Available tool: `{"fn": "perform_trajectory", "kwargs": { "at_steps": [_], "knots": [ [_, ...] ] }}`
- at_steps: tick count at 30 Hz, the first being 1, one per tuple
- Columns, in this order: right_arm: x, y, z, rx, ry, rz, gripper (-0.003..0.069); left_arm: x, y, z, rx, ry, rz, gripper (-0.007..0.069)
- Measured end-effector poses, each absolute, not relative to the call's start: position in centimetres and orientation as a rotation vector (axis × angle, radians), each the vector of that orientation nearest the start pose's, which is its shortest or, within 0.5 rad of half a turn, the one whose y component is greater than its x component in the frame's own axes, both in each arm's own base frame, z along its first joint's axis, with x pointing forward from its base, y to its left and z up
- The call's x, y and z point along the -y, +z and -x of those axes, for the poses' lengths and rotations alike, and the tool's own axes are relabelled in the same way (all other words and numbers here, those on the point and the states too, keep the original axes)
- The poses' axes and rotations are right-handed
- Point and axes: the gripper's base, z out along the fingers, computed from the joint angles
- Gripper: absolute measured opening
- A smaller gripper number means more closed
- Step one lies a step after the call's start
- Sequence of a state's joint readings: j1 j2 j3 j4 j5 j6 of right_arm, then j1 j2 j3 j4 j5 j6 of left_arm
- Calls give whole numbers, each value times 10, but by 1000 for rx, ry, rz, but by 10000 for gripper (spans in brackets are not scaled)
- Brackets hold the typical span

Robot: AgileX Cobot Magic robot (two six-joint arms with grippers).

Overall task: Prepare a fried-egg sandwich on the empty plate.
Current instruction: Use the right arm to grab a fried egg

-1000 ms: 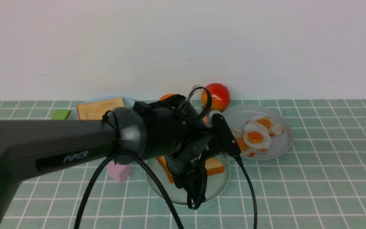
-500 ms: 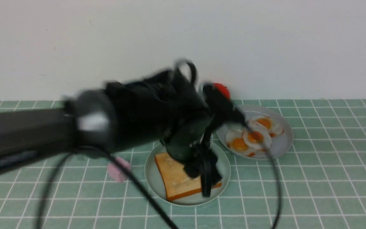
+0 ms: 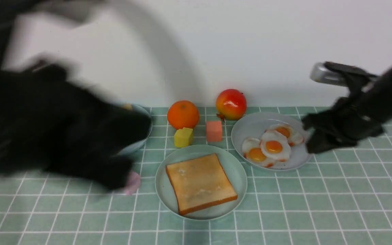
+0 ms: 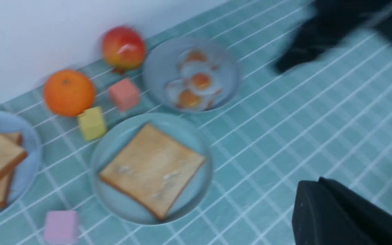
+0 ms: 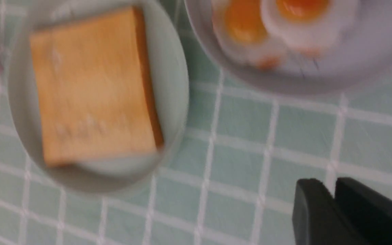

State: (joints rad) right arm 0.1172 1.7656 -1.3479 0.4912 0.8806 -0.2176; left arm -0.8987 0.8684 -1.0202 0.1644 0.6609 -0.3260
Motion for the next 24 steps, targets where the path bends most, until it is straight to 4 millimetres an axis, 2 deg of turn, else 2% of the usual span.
{"fn": "perform_trajectory", "kwargs": {
  "at_steps": [2,3,4,6,8,12,16,21,24],
  "knots": [
    [-78,238,-389,-2724,624,109,168,108,394,-96,-1857,-647,-622,-14],
    [-78,236,-391,-2726,627,105,171,107,393,-95,-1850,-650,-621,-14],
    [-80,222,-406,-2745,638,121,202,97,382,-86,-1791,-683,-609,-14],
    [-81,219,-415,-2747,636,137,225,92,377,-82,-1762,-699,-603,-14],
    [-81,210,-433,-2760,600,167,261,85,369,-75,-1710,-730,-587,-14],
    [-78,206,-439,-2804,537,125,272,84,368,-74,-1697,-747,-575,-14],
    [-69,203,-438,-2874,437,-15,274,85,367,-74,-1683,-739,-580,-14],
    [-69,194,-441,-2877,468,-102,282,84,368,-75,-1662,-712,-593,-14],
    [-67,184,-447,-2862,530,-212,298,84,369,-75,-1652,-714,-593,-14]
  ]
}}
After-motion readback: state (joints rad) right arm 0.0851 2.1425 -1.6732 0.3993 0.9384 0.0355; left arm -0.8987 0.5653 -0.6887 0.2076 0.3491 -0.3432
